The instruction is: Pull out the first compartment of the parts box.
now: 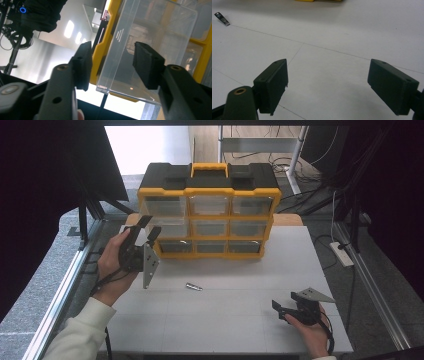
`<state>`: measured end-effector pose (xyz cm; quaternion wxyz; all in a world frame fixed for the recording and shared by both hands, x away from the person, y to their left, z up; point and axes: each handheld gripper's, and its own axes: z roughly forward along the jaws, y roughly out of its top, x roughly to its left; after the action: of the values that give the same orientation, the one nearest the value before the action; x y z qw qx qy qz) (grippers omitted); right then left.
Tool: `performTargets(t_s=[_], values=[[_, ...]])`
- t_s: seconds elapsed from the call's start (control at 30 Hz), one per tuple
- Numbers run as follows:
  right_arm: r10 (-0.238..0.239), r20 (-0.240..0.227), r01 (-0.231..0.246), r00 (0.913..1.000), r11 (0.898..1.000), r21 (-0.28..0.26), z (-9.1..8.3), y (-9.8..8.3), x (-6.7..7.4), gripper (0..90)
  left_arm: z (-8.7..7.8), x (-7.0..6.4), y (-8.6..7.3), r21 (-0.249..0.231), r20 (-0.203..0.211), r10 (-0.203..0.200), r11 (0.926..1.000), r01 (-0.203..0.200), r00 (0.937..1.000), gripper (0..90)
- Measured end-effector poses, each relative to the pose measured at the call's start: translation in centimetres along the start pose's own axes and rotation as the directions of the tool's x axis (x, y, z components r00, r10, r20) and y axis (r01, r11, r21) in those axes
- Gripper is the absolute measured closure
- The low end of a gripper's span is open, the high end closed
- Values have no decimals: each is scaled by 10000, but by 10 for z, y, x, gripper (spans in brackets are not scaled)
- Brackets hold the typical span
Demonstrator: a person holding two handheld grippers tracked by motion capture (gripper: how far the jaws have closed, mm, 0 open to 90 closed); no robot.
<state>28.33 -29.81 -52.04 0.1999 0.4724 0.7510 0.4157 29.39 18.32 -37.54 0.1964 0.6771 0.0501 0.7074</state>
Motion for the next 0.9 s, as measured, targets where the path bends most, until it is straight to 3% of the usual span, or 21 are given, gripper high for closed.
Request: performTargets(t_s=[0.2,0.53,0.73,0.9], values=[[-5,6,5,10000,10000,10,0,0,0,166,-4,-4,1,-35,156,-33,10000,34,9999,375],[-4,21,4,10000,10000,9,0,0,0,165,-10,-10,2,-8,561,-417,9991,418,9976,221],[-11,25,11,10000,10000,15,0,0,0,165,-15,-14,4,-65,900,-618,9980,626,9940,193],[-19,35,19,10000,10000,12,0,0,0,165,-18,-19,4,-56,1152,-490,9987,500,9921,177]])
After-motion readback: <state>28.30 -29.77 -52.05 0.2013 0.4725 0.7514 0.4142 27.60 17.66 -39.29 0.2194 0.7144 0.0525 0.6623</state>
